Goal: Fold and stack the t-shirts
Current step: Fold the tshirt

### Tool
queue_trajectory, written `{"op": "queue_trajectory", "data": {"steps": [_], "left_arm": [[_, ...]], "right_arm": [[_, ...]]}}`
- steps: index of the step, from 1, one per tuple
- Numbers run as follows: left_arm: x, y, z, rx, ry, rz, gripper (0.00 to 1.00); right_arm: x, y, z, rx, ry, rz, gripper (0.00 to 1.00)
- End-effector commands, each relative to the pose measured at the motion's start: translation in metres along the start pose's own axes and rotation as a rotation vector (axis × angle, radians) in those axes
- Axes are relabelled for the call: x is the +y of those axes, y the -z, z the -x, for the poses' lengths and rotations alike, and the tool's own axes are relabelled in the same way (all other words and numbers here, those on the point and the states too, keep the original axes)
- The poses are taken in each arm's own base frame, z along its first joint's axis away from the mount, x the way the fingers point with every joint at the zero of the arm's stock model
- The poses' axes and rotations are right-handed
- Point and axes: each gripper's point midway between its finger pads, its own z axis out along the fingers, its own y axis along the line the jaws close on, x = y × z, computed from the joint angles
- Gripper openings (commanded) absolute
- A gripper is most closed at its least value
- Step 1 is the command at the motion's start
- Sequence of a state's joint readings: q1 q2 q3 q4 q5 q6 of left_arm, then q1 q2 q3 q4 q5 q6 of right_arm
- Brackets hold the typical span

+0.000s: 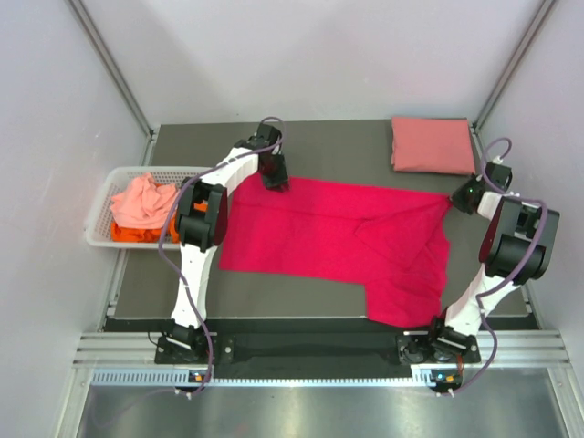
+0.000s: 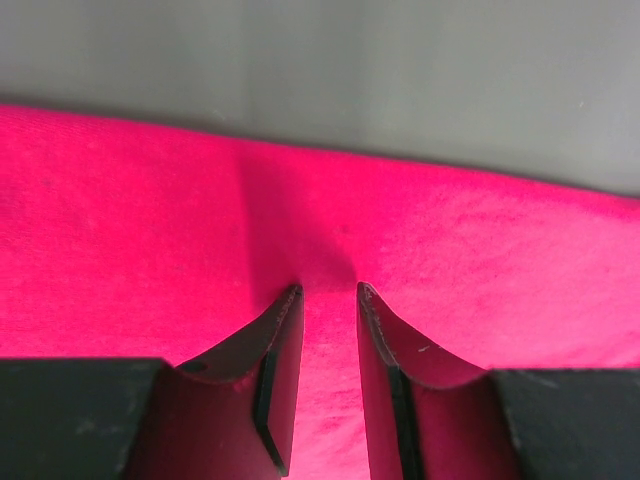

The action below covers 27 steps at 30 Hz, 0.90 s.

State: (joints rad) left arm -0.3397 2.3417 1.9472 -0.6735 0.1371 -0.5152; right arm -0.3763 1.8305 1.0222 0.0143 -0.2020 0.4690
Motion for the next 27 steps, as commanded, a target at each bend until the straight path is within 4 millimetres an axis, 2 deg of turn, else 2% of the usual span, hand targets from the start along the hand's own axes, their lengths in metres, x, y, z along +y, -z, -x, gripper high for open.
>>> {"op": "queue_trajectory", "data": {"steps": [1,2,4,5,11,12,14,17,19,20,21,24,26,27], "left_arm": [[0.044,-0.025,0.0,0.009,0.039,0.131,0.34],[0.045,-0.027,0.0,0.01,0.039,0.131,0.34],[0.044,-0.03,0.003,0.006,0.039,0.126,0.34],[0.043,-0.03,0.004,0.007,0.04,0.124,0.34],[0.044,-0.038,0.01,-0.001,0.046,0.108,0.34],[0.044,-0.039,0.011,-0.005,0.044,0.105,0.34],[0.041,-0.039,0.017,-0.013,0.039,0.095,0.33],[0.036,-0.034,0.023,-0.016,0.039,0.077,0.33],[0.031,-0.023,0.025,-0.018,0.037,0.062,0.34],[0.029,-0.017,0.027,-0.021,0.036,0.061,0.34],[0.027,-0.013,0.027,-0.018,0.033,0.055,0.34],[0.013,0.01,0.032,-0.041,0.006,0.02,0.34],[0.0,0.027,0.033,-0.06,-0.024,-0.002,0.35],[-0.003,0.032,0.032,-0.063,-0.035,-0.008,0.35]], "right_arm": [[0.004,-0.009,0.043,-0.082,0.058,0.002,0.0],[0.003,-0.017,0.039,-0.06,0.064,0.007,0.0],[0.014,-0.023,0.049,-0.055,0.08,0.049,0.0],[0.01,-0.029,0.041,-0.017,0.078,0.044,0.0],[0.015,-0.04,0.049,-0.02,0.1,0.061,0.0],[0.018,-0.04,0.056,-0.032,0.099,0.069,0.01],[0.017,-0.044,0.055,-0.015,0.097,0.066,0.01],[0.026,-0.042,0.064,0.0,0.11,0.079,0.07],[0.028,-0.03,0.064,0.038,0.106,0.063,0.13],[0.027,-0.017,0.061,0.07,0.096,0.04,0.15],[0.026,-0.009,0.07,0.058,0.095,0.0,0.19],[0.015,0.02,0.069,0.095,0.067,-0.119,0.24],[0.021,0.042,0.074,0.079,0.055,-0.128,0.25],[0.02,0.047,0.068,0.084,0.047,-0.13,0.26]]}}
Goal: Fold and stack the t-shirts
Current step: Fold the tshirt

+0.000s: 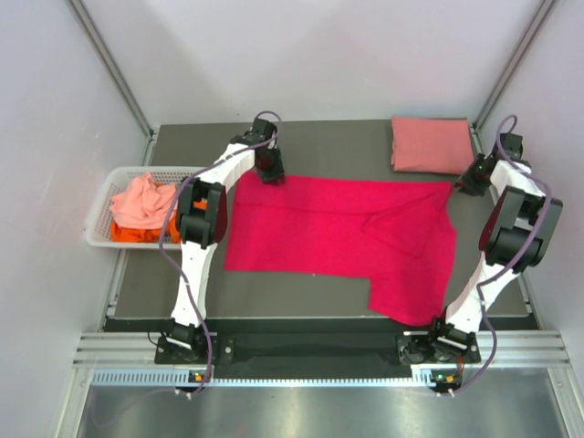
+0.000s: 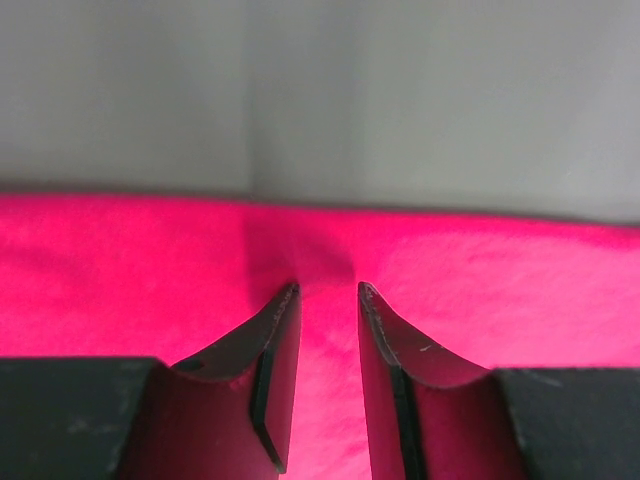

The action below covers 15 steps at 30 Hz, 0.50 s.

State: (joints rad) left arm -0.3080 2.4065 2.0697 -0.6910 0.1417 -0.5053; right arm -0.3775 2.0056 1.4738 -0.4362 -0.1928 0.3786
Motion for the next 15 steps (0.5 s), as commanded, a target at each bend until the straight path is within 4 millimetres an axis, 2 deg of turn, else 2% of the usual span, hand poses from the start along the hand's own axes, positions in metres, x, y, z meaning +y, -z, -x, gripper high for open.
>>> {"op": "queue_trajectory", "data": {"steps": [1,2,3,4,6,8,9,10,11,12,13,14,15], "left_arm": [[-0.016,0.046,0.002,-0.023,-0.072,-0.025,0.35],[-0.025,0.051,-0.003,-0.021,-0.094,-0.045,0.35],[-0.028,0.052,-0.013,-0.001,-0.109,-0.053,0.35],[-0.042,0.065,-0.013,-0.014,-0.129,-0.105,0.35],[-0.072,0.073,-0.031,0.003,-0.169,-0.202,0.35],[-0.107,0.084,-0.06,0.037,-0.234,-0.325,0.36],[-0.113,0.084,-0.075,0.059,-0.249,-0.343,0.36],[-0.125,0.09,-0.081,0.058,-0.278,-0.374,0.37],[-0.142,0.092,-0.098,0.078,-0.317,-0.412,0.37],[-0.147,0.092,-0.107,0.089,-0.33,-0.423,0.37],[-0.153,0.091,-0.115,0.101,-0.339,-0.433,0.37],[-0.17,0.093,-0.125,0.104,-0.362,-0.484,0.37],[-0.175,0.09,-0.137,0.132,-0.353,-0.505,0.37]], "right_arm": [[0.005,0.063,0.019,-0.074,-0.021,-0.046,0.26],[0.011,0.074,0.02,-0.096,-0.016,-0.033,0.26],[0.016,0.074,0.01,-0.08,-0.012,-0.023,0.25],[0.02,0.075,0.005,-0.077,-0.014,-0.01,0.24],[0.033,0.072,-0.013,-0.048,-0.004,0.034,0.2],[0.039,0.069,-0.026,-0.022,-0.018,0.059,0.17],[0.038,0.065,-0.043,0.007,-0.011,0.043,0.17],[0.038,0.064,-0.05,0.014,-0.015,0.033,0.17],[0.04,0.069,-0.053,-0.002,-0.019,0.035,0.17],[0.035,0.065,-0.071,0.024,-0.029,0.023,0.17],[0.034,0.063,-0.077,0.026,-0.033,0.028,0.18],[0.027,0.061,-0.087,0.031,-0.039,0.014,0.18],[0.025,0.06,-0.091,0.03,-0.047,0.01,0.18]]}}
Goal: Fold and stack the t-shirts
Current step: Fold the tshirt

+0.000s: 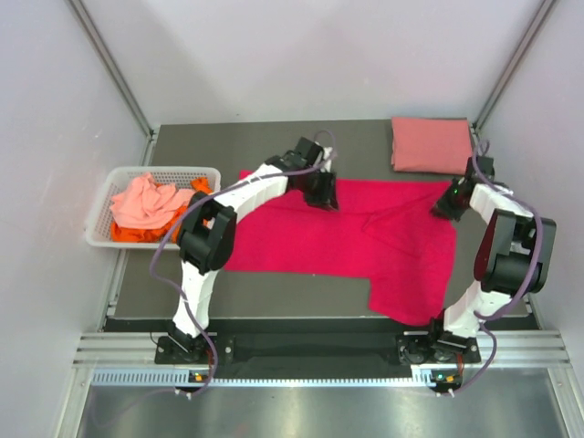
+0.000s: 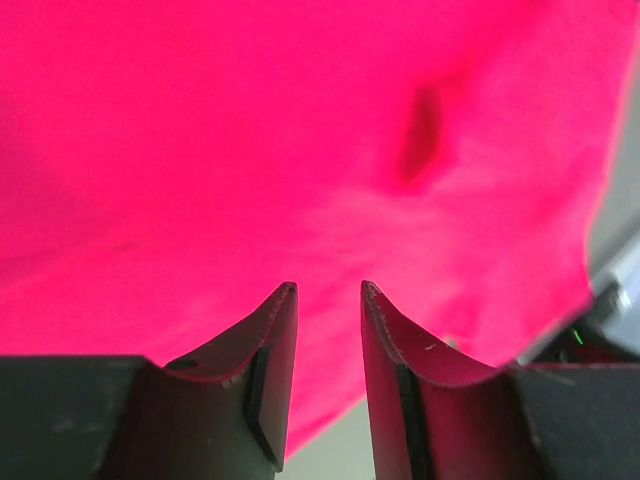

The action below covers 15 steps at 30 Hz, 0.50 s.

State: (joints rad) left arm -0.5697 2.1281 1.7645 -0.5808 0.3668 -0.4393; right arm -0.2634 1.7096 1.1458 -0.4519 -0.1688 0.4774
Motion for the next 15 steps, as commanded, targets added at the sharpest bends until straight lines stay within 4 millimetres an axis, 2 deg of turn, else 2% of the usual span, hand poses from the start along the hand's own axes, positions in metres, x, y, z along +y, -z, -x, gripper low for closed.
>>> {"op": "queue_trajectory", "data": {"steps": [1,3,5,8,9,12,15], "left_arm": [[-0.053,-0.001,-0.007,-0.019,-0.068,-0.183,0.37],[-0.07,-0.008,-0.016,0.004,-0.073,-0.248,0.36],[-0.074,-0.017,-0.025,0.033,-0.057,-0.263,0.36],[-0.071,-0.022,-0.032,0.046,-0.044,-0.227,0.36],[-0.066,-0.021,-0.033,0.046,-0.044,-0.198,0.36],[-0.05,0.0,-0.039,0.052,-0.076,-0.088,0.36],[-0.021,0.017,-0.056,0.073,-0.075,0.064,0.36]], "right_arm": [[-0.003,0.004,-0.009,-0.033,-0.037,-0.004,0.17],[-0.017,-0.001,-0.02,-0.013,-0.046,-0.054,0.16],[-0.032,-0.006,-0.027,-0.014,-0.049,-0.111,0.16],[-0.041,-0.008,-0.03,-0.016,-0.039,-0.155,0.16],[-0.041,-0.008,-0.029,-0.015,-0.034,-0.155,0.16],[-0.036,0.003,-0.024,-0.022,-0.036,-0.153,0.17],[-0.033,0.023,-0.019,-0.047,-0.079,-0.184,0.22]]}}
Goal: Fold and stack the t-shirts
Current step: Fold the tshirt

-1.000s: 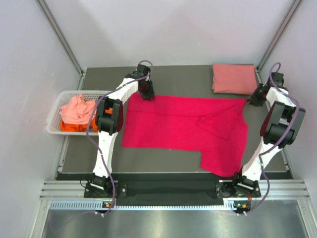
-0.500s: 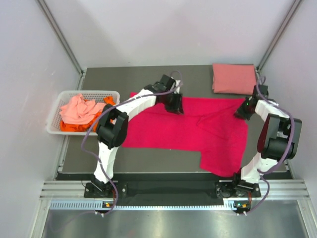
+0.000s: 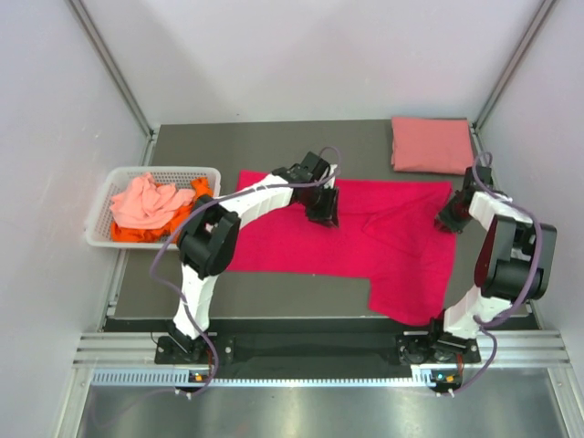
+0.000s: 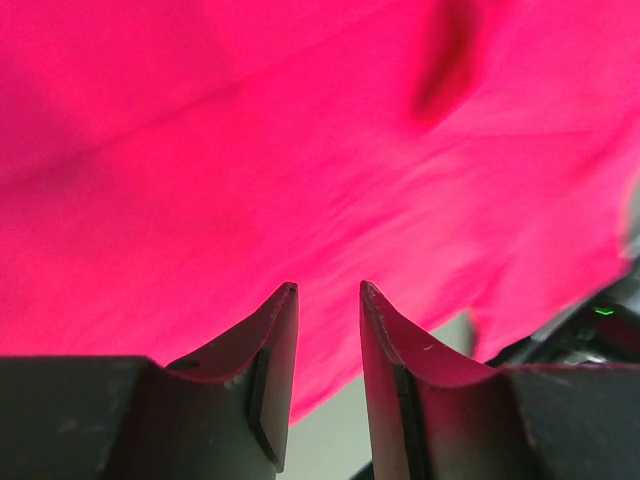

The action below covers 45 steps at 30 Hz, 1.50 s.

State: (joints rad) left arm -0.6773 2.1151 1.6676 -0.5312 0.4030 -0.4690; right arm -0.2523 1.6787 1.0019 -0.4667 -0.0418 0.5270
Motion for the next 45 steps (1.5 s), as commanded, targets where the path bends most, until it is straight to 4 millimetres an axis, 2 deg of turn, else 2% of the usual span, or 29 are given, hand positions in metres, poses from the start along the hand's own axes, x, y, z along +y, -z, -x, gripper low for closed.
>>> {"op": "queue_trajectory", "data": {"steps": [1,4,5,6,8,9,11,14,18,20,22,25,27,28,29,31,36,39,43,45], "left_arm": [[0.016,0.054,-0.005,-0.056,-0.039,0.173,0.36],[0.031,0.078,-0.034,-0.04,-0.039,0.242,0.36],[0.037,0.082,-0.041,-0.039,-0.037,0.262,0.37],[0.051,0.085,-0.06,-0.01,-0.026,0.305,0.37],[0.053,0.104,-0.067,-0.05,-0.03,0.331,0.37],[0.055,0.112,-0.078,-0.056,-0.032,0.331,0.37],[0.056,0.119,-0.085,-0.078,-0.017,0.328,0.37],[0.057,0.129,-0.093,-0.153,0.024,0.309,0.39],[0.065,0.145,-0.102,-0.237,0.069,0.329,0.45],[0.085,0.155,-0.106,-0.256,0.07,0.434,0.46],[0.104,0.166,-0.113,-0.267,0.078,0.54,0.47],[0.107,0.167,-0.116,-0.28,0.166,0.523,0.5],[0.108,0.163,-0.122,-0.295,0.303,0.433,0.5],[0.119,0.167,-0.119,-0.323,0.382,0.405,0.5],[0.114,0.161,-0.125,-0.308,0.428,0.306,0.49],[0.117,0.174,-0.117,-0.379,0.535,0.254,0.49],[0.127,0.209,-0.102,-0.584,0.687,0.327,0.49],[0.129,0.215,-0.102,-0.638,0.797,0.316,0.46],[0.145,0.22,-0.128,-0.64,1.042,0.422,0.48],[0.149,0.223,-0.133,-0.667,1.143,0.436,0.48]], "right_arm": [[0.008,0.04,0.025,-0.106,-0.069,-0.003,0.23],[0.001,0.049,-0.004,-0.038,-0.139,0.003,0.28],[0.003,0.054,-0.002,-0.049,-0.151,0.011,0.31],[-0.003,0.054,-0.014,-0.028,-0.161,0.002,0.35],[-0.017,0.062,-0.029,-0.011,-0.181,-0.033,0.38],[-0.021,0.065,-0.033,-0.005,-0.186,-0.047,0.4],[-0.03,0.073,-0.049,0.033,-0.186,-0.076,0.42],[-0.058,0.075,-0.079,0.119,-0.193,-0.198,0.42],[-0.091,0.074,-0.103,0.161,-0.189,-0.346,0.41],[-0.101,0.072,-0.11,0.163,-0.186,-0.38,0.42],[-0.101,0.066,-0.109,0.143,-0.193,-0.368,0.41],[-0.092,0.058,-0.112,0.159,-0.205,-0.316,0.38],[-0.09,0.058,-0.108,0.145,-0.206,-0.311,0.38],[-0.089,0.06,-0.105,0.137,-0.208,-0.307,0.37],[-0.088,0.063,-0.099,0.113,-0.205,-0.309,0.37],[-0.09,0.072,-0.092,0.077,-0.2,-0.315,0.37],[-0.09,0.088,-0.077,-0.021,-0.191,-0.304,0.38],[-0.087,0.094,-0.073,-0.05,-0.19,-0.277,0.38],[-0.078,0.097,-0.068,-0.078,-0.194,-0.223,0.37],[-0.073,0.098,-0.069,-0.072,-0.194,-0.196,0.37]]}}
